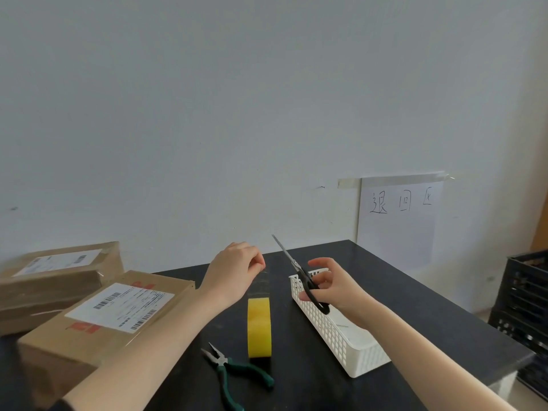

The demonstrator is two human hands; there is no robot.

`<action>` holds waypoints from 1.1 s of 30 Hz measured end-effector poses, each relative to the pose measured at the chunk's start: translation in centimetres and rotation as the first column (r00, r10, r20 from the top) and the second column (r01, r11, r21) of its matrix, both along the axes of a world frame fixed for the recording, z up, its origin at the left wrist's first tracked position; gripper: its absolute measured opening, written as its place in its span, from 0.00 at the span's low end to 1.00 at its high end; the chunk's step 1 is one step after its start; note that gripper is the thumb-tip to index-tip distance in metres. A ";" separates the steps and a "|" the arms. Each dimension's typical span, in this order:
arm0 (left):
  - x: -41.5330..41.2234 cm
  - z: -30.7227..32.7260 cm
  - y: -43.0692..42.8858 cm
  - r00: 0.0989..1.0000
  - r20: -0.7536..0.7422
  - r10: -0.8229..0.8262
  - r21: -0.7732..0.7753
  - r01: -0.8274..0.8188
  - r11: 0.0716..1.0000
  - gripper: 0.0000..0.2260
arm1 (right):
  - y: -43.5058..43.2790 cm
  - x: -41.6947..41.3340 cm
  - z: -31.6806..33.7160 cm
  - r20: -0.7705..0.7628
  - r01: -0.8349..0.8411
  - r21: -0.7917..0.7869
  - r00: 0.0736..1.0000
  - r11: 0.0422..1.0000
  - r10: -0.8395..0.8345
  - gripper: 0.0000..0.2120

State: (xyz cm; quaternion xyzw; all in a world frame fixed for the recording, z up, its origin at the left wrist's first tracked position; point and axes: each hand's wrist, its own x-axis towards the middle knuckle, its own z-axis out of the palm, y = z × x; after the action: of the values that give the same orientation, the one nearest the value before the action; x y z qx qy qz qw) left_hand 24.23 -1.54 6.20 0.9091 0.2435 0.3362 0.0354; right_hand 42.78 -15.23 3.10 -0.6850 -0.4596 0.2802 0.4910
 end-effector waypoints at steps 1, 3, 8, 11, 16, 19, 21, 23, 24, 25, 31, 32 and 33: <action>0.0 0.0 0.0 1.000 -0.002 -0.001 0.000 0.001 1.000 0.05 | -0.1 0.3 0.3 0.053 0.003 -0.014 0.999 1.000 -0.002 0.32; 0.0 0.0 0.0 1.000 -0.004 0.001 0.000 -0.001 1.000 0.06 | -0.4 1.0 0.7 0.136 0.009 -0.021 0.991 1.000 -0.006 0.33; 0.0 0.0 0.1 1.000 -0.005 0.000 -0.011 0.000 1.000 0.05 | -0.8 2.6 1.7 0.327 -0.046 -0.075 0.942 0.996 0.068 0.36; 0.0 0.0 0.1 1.000 0.000 0.000 -0.016 0.000 1.000 0.05 | -0.9 3.2 2.1 0.402 -0.077 -0.124 0.908 0.989 0.121 0.37; -0.1 0.0 0.2 1.000 -0.005 0.005 -0.018 -0.005 1.000 0.05 | -0.6 3.4 2.3 0.538 -0.097 -0.216 0.818 0.972 0.201 0.37; -0.1 0.0 0.1 1.000 -0.005 0.003 -0.020 -0.003 1.000 0.05 | 0.0 2.8 2.1 0.584 -0.114 -0.234 0.777 0.966 0.233 0.37; -0.2 0.1 0.0 1.000 -0.008 0.000 -0.015 0.000 1.000 0.05 | 0.7 2.3 2.0 0.614 -0.120 -0.232 0.751 0.965 0.241 0.38; -0.1 0.1 0.0 1.000 -0.011 -0.004 -0.011 0.004 1.000 0.05 | 1.3 1.8 1.8 0.640 -0.116 -0.227 0.730 0.967 0.238 0.38; -0.1 0.1 -0.1 1.000 -0.013 -0.005 -0.009 0.004 1.000 0.05 | 1.6 1.5 1.8 0.652 -0.111 -0.225 0.721 0.968 0.234 0.38; 0.0 0.1 -0.1 1.000 -0.015 -0.004 -0.009 0.004 1.000 0.05 | 2.0 1.3 1.8 0.668 -0.103 -0.227 0.707 0.968 0.232 0.39; 0.0 0.2 -0.1 1.000 -0.017 -0.009 -0.008 0.008 1.000 0.05 | 3.3 0.1 1.8 0.709 -0.111 -0.224 0.663 0.968 0.240 0.36; 0.0 0.2 -0.1 1.000 -0.018 -0.009 -0.007 0.009 1.000 0.05 | 3.4 0.0 1.8 0.714 -0.110 -0.218 0.660 0.970 0.235 0.36; 0.0 0.2 0.0 1.000 -0.018 -0.008 -0.005 0.008 1.000 0.05 | 3.5 -0.1 1.8 0.719 -0.107 -0.211 0.656 0.972 0.229 0.35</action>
State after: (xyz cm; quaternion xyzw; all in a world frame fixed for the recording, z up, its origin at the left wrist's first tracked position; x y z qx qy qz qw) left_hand 24.21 -1.55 6.38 0.9131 0.2408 0.3271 0.0367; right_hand 42.65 -11.75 4.89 -0.7288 -0.6577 0.0573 0.1820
